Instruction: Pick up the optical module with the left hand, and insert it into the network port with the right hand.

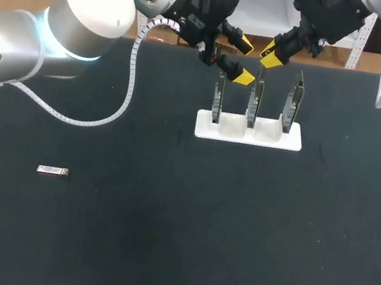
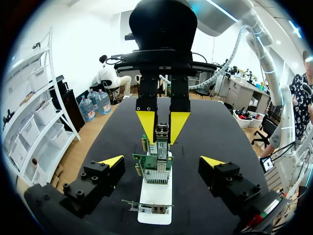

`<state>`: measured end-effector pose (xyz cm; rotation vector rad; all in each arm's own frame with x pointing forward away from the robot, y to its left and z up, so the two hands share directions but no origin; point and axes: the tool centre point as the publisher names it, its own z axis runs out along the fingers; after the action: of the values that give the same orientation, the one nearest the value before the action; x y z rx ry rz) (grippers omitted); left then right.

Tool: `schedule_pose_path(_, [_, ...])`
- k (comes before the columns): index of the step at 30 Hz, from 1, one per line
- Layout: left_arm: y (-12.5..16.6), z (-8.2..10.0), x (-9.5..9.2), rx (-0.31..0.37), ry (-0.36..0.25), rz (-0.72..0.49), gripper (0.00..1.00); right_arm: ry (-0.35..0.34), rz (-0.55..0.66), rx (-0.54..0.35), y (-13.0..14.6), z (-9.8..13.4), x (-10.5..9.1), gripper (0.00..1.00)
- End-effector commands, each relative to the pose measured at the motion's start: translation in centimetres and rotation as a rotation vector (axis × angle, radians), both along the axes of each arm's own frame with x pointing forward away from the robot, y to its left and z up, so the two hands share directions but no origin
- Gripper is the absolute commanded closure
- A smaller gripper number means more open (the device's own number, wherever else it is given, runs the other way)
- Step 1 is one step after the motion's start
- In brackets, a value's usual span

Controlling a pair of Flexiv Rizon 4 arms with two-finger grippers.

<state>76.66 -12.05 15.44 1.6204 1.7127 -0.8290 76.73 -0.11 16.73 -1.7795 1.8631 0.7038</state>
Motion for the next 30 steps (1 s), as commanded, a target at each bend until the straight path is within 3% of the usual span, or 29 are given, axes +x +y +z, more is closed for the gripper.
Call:
schedule_pose_path(1, [-0.01,-0.05,-0.05,-0.001,-0.003,0.001,0.0,0.002,0.001,-0.001,-0.02,-0.06,0.03,1.0])
schedule_pose_path(30, [-0.01,-0.05,-0.05,-0.001,-0.003,0.001,0.0,-0.003,0.021,-0.023,-0.12,-0.01,0.02,1.0])
